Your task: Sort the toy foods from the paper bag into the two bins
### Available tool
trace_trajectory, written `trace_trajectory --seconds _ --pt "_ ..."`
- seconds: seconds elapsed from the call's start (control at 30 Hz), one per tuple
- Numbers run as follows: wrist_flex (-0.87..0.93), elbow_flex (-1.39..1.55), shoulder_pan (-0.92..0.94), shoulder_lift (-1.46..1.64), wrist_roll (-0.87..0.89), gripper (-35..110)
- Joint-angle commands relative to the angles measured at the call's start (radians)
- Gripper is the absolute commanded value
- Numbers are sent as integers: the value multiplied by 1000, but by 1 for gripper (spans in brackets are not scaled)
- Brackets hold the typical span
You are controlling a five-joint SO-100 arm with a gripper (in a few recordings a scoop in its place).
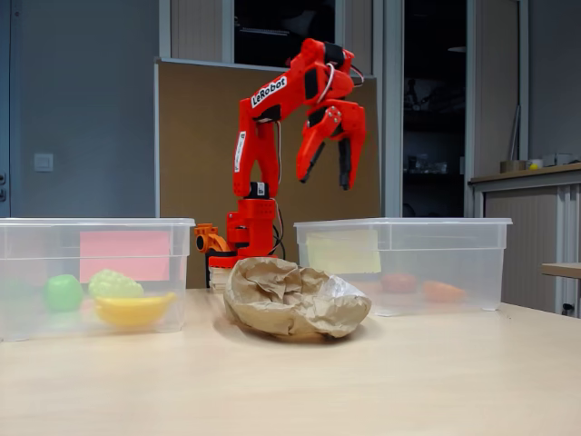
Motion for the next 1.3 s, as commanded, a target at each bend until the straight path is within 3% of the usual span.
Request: trace_trajectory --seconds 0.0,0.43,1.27 --pt "-87 5 91 -35 -80 36" --pt "-241 -190 212 -407 -146 24" --pt "-83 -746 138 -913 -48 20"
